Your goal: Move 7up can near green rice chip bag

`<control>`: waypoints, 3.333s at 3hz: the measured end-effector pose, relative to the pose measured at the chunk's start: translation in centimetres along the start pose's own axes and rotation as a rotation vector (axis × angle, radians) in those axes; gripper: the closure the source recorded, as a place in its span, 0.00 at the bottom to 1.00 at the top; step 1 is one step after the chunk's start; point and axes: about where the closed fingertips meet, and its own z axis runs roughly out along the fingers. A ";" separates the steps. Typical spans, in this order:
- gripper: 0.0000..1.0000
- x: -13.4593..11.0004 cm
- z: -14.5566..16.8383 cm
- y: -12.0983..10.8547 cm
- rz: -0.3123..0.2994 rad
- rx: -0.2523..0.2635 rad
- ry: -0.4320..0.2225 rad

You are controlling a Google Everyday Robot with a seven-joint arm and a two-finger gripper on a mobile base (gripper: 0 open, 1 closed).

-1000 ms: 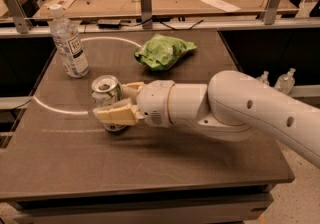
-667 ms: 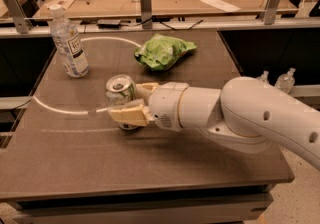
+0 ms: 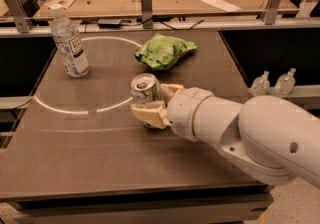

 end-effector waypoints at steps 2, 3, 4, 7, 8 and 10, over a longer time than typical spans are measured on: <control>1.00 -0.9 -2.7 -5.2 -0.013 0.252 -0.014; 1.00 -1.2 -3.0 -7.9 -0.014 0.324 -0.043; 1.00 -1.1 -2.4 -10.4 -0.004 0.354 -0.087; 1.00 1.1 -0.4 -16.2 0.053 0.353 -0.119; 1.00 1.4 0.2 -17.5 0.078 0.360 -0.107; 1.00 0.5 1.8 -19.5 0.106 0.359 -0.123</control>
Offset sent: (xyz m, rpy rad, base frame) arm 0.0365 -0.0852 0.0344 -0.0423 -0.1765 -0.3562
